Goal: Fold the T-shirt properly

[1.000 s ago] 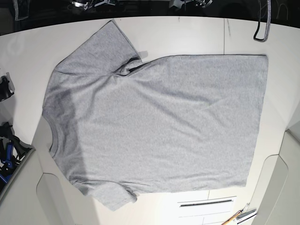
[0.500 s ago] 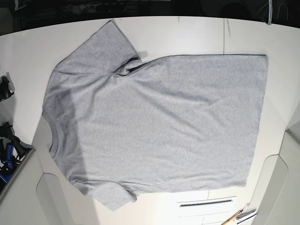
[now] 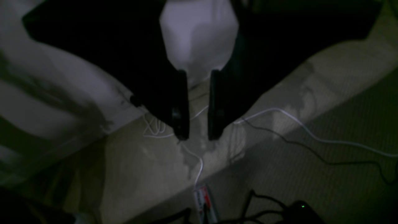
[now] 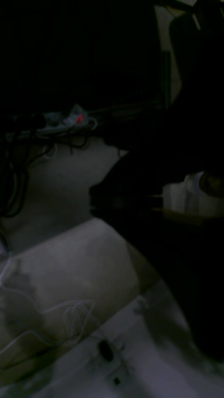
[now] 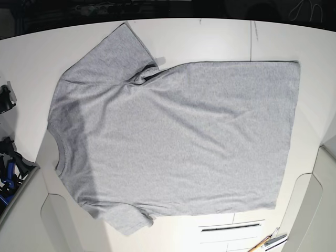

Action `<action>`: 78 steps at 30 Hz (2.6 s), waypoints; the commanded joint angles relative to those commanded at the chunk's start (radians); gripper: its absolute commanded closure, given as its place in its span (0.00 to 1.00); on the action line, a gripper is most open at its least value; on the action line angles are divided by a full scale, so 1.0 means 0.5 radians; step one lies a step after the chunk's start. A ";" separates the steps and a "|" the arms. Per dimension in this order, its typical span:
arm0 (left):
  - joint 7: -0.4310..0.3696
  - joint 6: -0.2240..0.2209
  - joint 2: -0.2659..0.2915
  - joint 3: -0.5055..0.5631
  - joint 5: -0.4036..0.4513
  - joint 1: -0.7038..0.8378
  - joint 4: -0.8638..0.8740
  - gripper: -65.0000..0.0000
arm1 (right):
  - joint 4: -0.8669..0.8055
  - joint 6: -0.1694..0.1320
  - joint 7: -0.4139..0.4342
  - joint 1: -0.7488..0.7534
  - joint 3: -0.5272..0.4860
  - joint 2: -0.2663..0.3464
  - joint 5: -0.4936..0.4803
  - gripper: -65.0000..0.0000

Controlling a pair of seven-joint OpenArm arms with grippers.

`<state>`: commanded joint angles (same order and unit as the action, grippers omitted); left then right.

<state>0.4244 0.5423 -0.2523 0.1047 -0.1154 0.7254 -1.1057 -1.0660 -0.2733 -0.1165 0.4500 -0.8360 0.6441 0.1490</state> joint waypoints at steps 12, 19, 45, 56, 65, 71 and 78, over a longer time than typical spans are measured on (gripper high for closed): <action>0.105 -0.001 0.000 -0.095 0.000 0.475 -0.961 0.78 | -1.027 -0.003 -0.102 0.616 0.686 0.392 -0.220 1.00; 0.172 -0.123 -0.001 -0.095 0.016 0.621 -1.376 0.78 | -1.516 -0.008 -0.346 0.840 1.129 0.413 -0.484 1.00; 0.198 -0.121 -0.002 -0.803 -0.235 0.594 -2.058 0.52 | -1.924 0.176 -1.240 0.395 2.332 -0.335 -1.286 0.57; 0.233 -0.154 -0.030 -0.803 -0.301 0.355 -2.058 0.42 | -1.690 0.233 -1.249 0.376 2.332 -0.607 -1.373 0.41; 0.414 -0.239 -0.034 -0.859 -0.430 0.159 -2.041 0.39 | -1.477 -0.019 -1.256 0.243 2.331 -0.671 -1.624 0.41; 0.509 -0.160 -0.040 -1.202 -0.694 0.111 -2.039 0.39 | -1.358 -0.046 -1.288 0.164 2.319 -0.769 -1.664 0.41; 0.509 -0.155 -0.151 -1.486 -0.940 -0.022 -1.817 0.35 | -1.263 -0.047 -1.286 0.147 2.278 -0.797 -1.698 0.41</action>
<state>0.6788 0.4648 -0.3279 -0.6384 -0.5854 0.7143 -2.0140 -1.6978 -0.2966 -0.7597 0.5236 0.3031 0.2459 -0.6998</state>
